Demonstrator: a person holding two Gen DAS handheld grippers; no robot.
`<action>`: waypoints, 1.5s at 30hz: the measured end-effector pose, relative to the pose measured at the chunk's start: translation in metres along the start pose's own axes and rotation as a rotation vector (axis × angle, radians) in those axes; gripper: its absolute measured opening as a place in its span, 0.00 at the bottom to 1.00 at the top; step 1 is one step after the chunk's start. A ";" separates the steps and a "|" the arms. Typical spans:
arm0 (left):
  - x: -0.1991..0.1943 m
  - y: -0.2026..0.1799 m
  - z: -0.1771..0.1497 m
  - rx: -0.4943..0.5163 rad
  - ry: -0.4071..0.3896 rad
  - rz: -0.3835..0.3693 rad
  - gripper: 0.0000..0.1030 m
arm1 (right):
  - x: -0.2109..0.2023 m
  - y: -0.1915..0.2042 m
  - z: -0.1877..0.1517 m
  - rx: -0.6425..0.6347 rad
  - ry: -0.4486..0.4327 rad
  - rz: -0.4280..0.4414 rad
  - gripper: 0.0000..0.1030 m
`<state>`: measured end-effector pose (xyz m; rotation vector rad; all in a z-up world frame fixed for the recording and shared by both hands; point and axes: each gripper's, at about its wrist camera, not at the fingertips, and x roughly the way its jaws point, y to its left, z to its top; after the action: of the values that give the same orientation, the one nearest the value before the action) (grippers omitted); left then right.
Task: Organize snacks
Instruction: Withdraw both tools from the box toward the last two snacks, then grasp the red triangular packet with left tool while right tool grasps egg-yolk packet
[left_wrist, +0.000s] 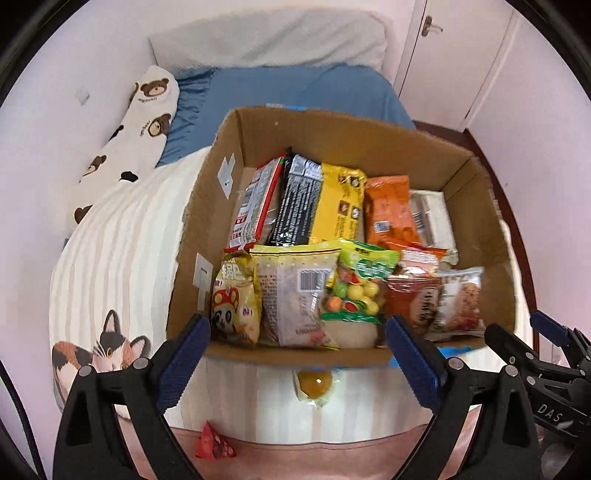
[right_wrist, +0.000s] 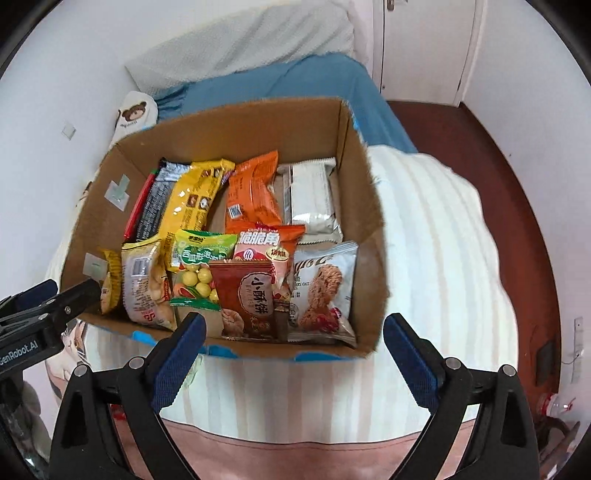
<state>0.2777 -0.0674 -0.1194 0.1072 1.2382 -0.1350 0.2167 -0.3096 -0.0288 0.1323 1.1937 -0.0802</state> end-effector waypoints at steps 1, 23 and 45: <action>-0.008 -0.002 -0.003 0.000 -0.012 -0.007 0.95 | -0.009 0.000 -0.002 -0.007 -0.022 -0.010 0.96; -0.134 -0.025 -0.063 0.021 -0.235 0.028 0.95 | -0.145 0.000 -0.046 -0.024 -0.284 0.055 0.96; -0.002 0.088 -0.193 -0.369 0.098 0.247 0.95 | 0.084 0.021 -0.159 -0.162 0.238 0.035 0.96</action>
<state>0.1107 0.0496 -0.1790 -0.0549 1.3176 0.3157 0.1041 -0.2650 -0.1628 0.0200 1.4296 0.0647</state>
